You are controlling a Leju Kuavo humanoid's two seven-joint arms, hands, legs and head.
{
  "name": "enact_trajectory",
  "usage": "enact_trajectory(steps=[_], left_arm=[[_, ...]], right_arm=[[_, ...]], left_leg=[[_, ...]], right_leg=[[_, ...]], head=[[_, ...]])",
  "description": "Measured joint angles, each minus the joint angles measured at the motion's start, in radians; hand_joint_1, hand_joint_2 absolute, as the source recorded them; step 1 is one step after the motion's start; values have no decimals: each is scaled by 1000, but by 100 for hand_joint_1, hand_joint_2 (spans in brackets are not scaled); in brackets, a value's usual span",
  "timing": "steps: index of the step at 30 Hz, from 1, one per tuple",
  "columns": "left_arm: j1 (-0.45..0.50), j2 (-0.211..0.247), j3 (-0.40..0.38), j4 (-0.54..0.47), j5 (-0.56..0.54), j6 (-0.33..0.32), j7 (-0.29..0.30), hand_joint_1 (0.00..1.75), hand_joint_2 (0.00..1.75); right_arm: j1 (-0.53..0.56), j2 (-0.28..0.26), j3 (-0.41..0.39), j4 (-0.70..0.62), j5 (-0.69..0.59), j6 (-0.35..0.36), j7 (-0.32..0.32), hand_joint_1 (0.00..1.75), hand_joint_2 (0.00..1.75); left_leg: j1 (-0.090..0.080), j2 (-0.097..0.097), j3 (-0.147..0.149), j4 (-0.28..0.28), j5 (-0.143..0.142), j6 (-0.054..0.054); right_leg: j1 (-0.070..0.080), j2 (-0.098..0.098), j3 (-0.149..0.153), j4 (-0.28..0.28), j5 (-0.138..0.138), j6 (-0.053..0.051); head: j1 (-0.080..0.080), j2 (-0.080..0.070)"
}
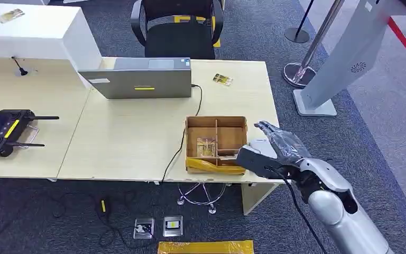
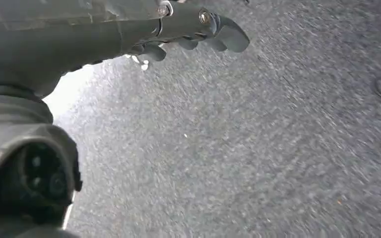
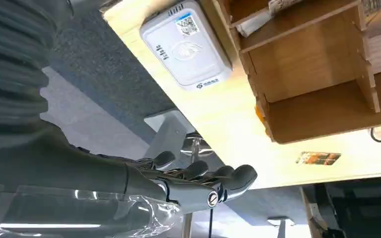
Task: Pass the card to the sensor for recognition and then transmit it.
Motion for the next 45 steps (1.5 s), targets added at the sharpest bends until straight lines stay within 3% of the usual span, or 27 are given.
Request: enact_trajectory(steps=[19,27,37,41,45], left_arm=[[-13,-49,1,0,55,-2,-9,0,0],[-19,-92,9,0,122,23,20,0,0],[-30,-175,13,-13,177,19,22,0,0],[-30,-186,11,-24,187,33,22,0,0],[-30,-181,10,-24,191,43,22,0,0]], right_arm=[[63,-31,-29,-99,-39,34,8,0,175],[-30,-31,14,-113,-64,62,-43,0,175],[-205,83,196,-17,5,-12,-115,0,175],[-219,131,253,33,33,-53,-118,0,175],[-219,154,282,66,37,-51,-103,0,175]], left_leg=[[0,0,1,0,0,0],[0,0,1,0,0,0],[0,-2,2,0,1,-1],[1,-3,2,0,1,-1],[1,-4,2,0,0,-2]], right_leg=[[0,0,0,1,0,-1],[0,0,1,2,0,-1],[0,-3,2,3,-1,-1],[1,-3,3,3,-2,-2],[1,-4,3,3,-2,-2]], head=[[0,0],[0,0],[0,0],[0,0],[0,0]])
